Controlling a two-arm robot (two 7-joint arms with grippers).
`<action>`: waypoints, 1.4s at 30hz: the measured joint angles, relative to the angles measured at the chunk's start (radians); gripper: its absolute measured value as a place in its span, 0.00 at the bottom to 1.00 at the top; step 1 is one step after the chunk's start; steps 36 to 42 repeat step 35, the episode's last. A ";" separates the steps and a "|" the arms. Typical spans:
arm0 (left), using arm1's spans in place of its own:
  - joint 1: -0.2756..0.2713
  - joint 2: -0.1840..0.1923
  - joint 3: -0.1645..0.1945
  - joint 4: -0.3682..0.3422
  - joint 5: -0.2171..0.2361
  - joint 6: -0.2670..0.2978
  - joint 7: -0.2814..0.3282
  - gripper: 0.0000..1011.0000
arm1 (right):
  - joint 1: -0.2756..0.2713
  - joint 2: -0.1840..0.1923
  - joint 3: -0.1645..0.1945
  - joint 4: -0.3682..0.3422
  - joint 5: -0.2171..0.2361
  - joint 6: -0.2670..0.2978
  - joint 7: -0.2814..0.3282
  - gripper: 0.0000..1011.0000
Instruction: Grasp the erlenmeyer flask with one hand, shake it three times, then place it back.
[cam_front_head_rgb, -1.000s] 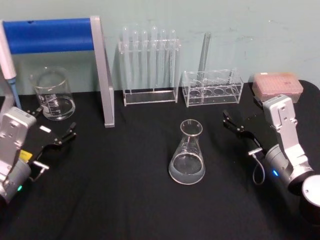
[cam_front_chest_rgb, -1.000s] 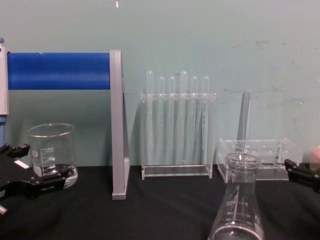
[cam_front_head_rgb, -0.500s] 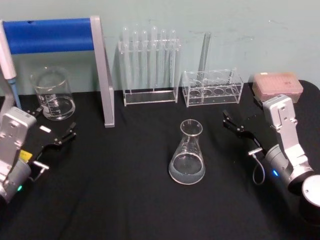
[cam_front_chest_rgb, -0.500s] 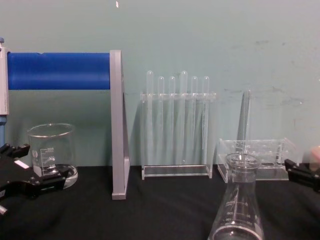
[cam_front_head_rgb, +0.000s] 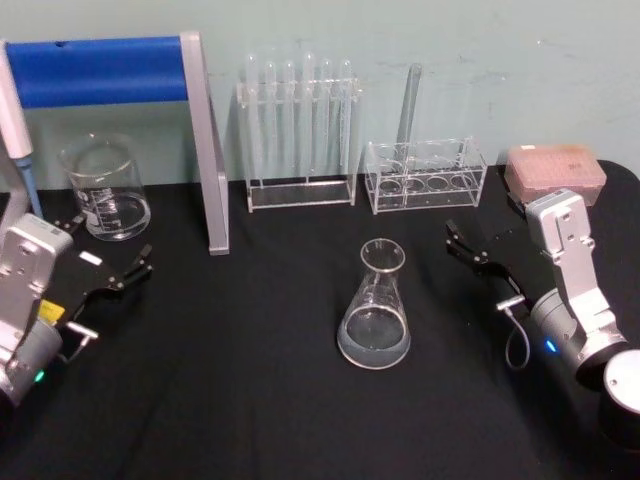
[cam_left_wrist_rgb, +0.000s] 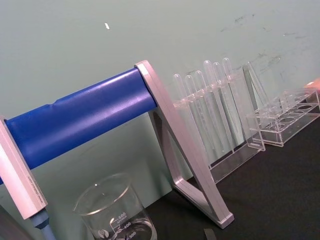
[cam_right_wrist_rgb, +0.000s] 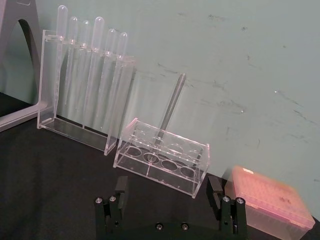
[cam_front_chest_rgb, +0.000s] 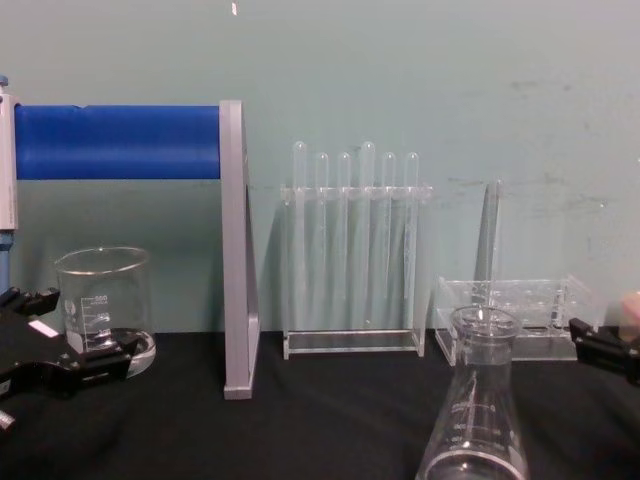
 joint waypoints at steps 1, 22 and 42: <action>0.000 0.000 0.000 0.000 0.000 0.000 0.000 0.99 | 0.000 0.000 0.000 0.000 0.000 0.000 0.000 0.99; 0.000 0.000 0.000 0.000 0.000 0.000 0.000 0.99 | 0.000 0.000 0.000 0.000 0.000 0.000 0.000 0.99; 0.000 0.000 0.000 0.000 0.000 0.000 0.000 0.99 | 0.000 0.000 0.000 0.000 0.000 0.000 0.000 0.99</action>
